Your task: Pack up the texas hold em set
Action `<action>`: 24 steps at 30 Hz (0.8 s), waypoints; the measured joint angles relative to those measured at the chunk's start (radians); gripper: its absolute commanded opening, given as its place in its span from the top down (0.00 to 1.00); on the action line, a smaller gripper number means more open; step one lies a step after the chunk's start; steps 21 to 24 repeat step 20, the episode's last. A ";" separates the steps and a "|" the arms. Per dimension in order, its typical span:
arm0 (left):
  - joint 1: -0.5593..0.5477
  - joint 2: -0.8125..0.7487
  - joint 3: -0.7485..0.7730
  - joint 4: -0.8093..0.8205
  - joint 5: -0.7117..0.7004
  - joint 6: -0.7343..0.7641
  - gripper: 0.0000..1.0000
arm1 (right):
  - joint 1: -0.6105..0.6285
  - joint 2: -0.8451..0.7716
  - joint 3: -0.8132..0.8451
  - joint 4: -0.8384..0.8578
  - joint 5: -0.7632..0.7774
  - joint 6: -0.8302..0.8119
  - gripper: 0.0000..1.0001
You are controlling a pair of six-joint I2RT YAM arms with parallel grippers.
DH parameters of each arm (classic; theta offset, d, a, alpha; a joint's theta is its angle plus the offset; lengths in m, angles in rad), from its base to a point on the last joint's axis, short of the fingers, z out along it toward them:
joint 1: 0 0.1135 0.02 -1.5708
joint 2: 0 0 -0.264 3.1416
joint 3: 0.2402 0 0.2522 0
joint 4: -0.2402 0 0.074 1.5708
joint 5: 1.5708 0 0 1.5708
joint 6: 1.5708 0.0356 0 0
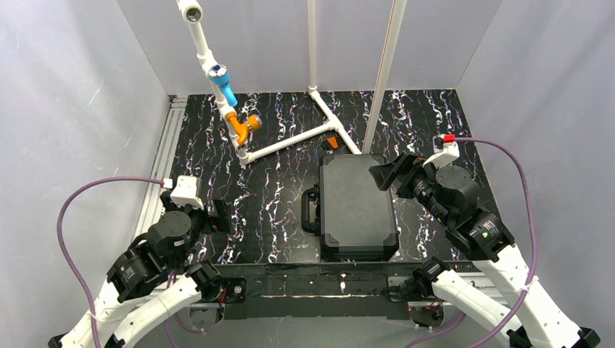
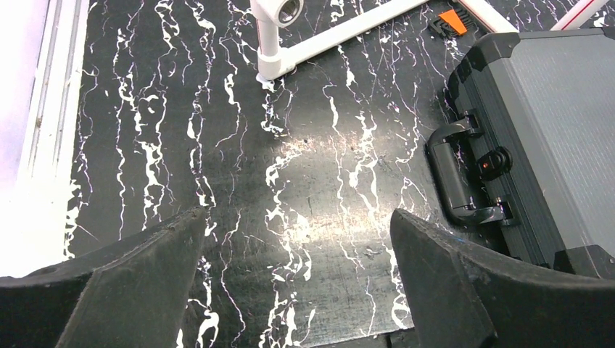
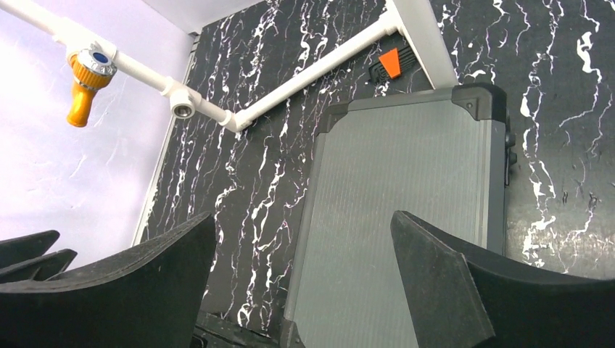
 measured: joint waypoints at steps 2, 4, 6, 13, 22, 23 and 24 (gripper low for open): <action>0.000 0.000 0.000 0.000 -0.004 0.003 0.02 | 0.000 -0.008 -0.002 -0.016 0.008 0.014 0.02; 0.000 0.000 0.000 0.000 -0.007 0.005 0.02 | 0.000 -0.017 -0.002 -0.030 0.021 0.024 0.02; 0.000 -0.002 0.000 0.000 -0.009 0.005 0.02 | 0.000 -0.025 -0.005 -0.038 0.032 0.030 0.02; 0.000 -0.002 -0.003 0.000 -0.013 0.005 0.02 | 0.000 -0.048 -0.034 -0.050 0.071 0.052 0.02; 0.000 -0.002 -0.006 0.000 -0.014 0.005 0.02 | 0.000 -0.069 -0.065 -0.047 0.096 0.046 0.02; 0.000 -0.002 -0.006 0.000 -0.014 0.005 0.02 | 0.000 -0.069 -0.065 -0.047 0.096 0.046 0.02; 0.000 -0.002 -0.006 0.000 -0.014 0.005 0.02 | 0.000 -0.069 -0.065 -0.047 0.096 0.046 0.02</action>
